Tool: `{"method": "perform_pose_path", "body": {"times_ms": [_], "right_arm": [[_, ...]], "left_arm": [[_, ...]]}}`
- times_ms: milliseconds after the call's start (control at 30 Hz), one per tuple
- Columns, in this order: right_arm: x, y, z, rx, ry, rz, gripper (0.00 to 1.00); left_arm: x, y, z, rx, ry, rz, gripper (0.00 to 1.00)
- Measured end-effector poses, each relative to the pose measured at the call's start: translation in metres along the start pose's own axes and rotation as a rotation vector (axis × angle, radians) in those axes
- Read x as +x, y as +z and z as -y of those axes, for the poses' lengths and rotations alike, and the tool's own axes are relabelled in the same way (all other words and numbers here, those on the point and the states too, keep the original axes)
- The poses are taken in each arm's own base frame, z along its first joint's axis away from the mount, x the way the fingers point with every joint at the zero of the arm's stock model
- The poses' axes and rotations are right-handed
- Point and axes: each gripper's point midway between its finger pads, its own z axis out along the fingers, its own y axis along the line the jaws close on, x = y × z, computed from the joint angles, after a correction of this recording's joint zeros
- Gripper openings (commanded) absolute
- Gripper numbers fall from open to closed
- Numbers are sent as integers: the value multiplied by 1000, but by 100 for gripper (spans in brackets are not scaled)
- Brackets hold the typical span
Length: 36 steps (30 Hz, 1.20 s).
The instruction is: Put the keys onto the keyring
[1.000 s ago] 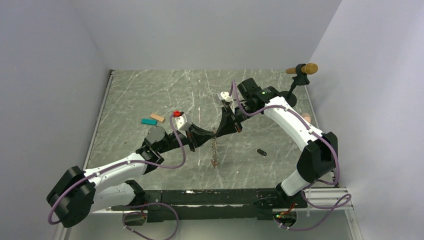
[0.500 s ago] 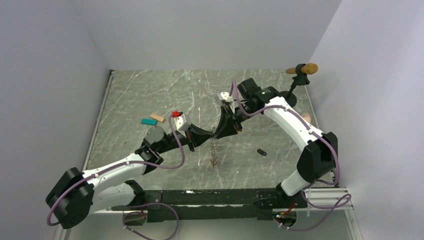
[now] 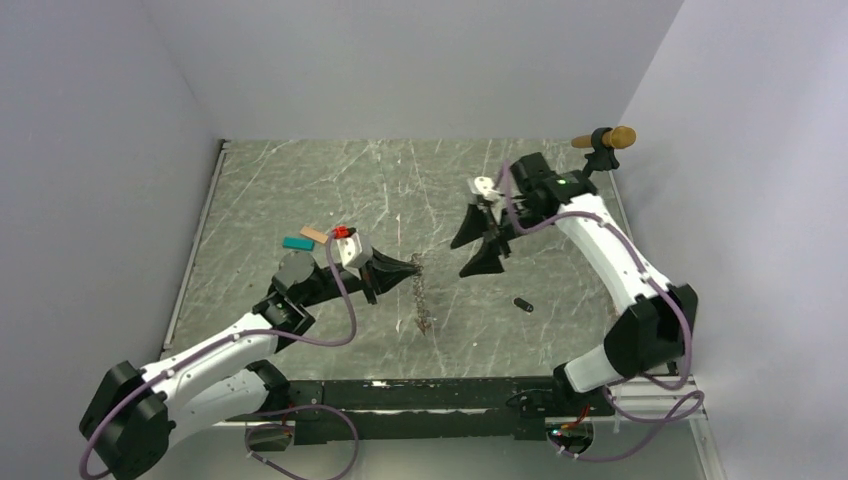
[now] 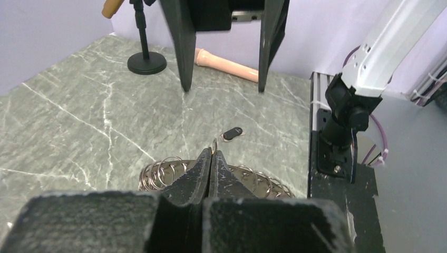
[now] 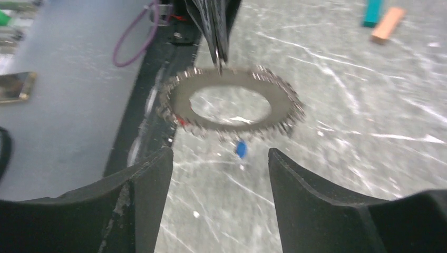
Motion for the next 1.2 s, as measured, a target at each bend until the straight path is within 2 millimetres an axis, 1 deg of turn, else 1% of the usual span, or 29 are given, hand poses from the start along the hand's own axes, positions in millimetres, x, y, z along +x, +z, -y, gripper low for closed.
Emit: {"method": "perform_pose_path", "body": {"times_ms": [67,100,167,267,400,467,600,767,867,1000,1133,1200], "right_arm": [[-2,-19,0,66,-52,13,80],[-2,-26,-5,94,-92,16,81],[2,-35,-9,133,-126,16,83],[19,-32,-22,131,-146,6,85],[43,-25,-26,106,-125,-12,85],[49,-24,-26,102,-130,-19,85],[52,-23,-24,96,-155,-22,85],[58,-21,-23,86,-168,-25,85],[61,-21,-22,77,-171,-27,84],[62,-19,-25,58,-175,-16,81],[50,-11,-33,17,-173,22,76],[36,-6,-35,-10,-177,43,71]], "left_arm": [[-3,-5,-1,13,35,-18,0],[-6,-8,0,25,57,-26,0],[-14,-12,3,56,118,-30,0],[-27,-20,18,138,228,-25,0],[-35,-30,39,262,352,-25,0],[-36,-33,46,304,394,-31,0],[-32,-39,55,378,447,-48,0],[-27,-42,65,444,448,-53,0],[-32,-42,67,465,448,-32,0],[-36,-39,66,465,427,-3,0],[-27,-30,57,423,302,-12,0],[-20,-25,49,380,212,-27,0]]}}
